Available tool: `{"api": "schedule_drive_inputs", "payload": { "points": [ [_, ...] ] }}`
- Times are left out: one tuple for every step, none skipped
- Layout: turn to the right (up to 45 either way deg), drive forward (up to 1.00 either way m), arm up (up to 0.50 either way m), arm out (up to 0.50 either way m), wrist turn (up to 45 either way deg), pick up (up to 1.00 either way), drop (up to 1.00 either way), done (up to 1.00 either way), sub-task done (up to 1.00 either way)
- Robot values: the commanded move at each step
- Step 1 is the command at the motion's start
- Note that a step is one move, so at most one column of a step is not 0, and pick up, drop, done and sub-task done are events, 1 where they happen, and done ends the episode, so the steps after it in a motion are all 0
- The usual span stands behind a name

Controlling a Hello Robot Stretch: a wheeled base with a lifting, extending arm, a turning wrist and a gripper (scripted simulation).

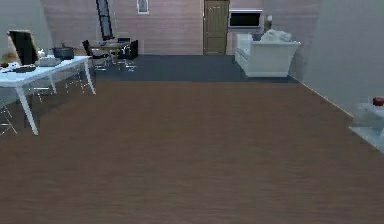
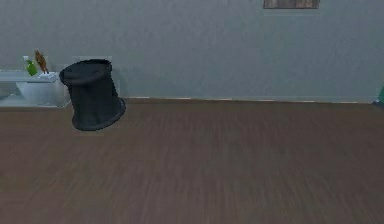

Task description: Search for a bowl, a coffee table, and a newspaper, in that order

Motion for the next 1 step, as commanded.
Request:
{"api": "schedule_drive_inputs", "payload": {
  "points": [
    [-6.0,0.00,0.00,0.00,0.0,0.00,0.00,0.00,0.00]
  ]
}}
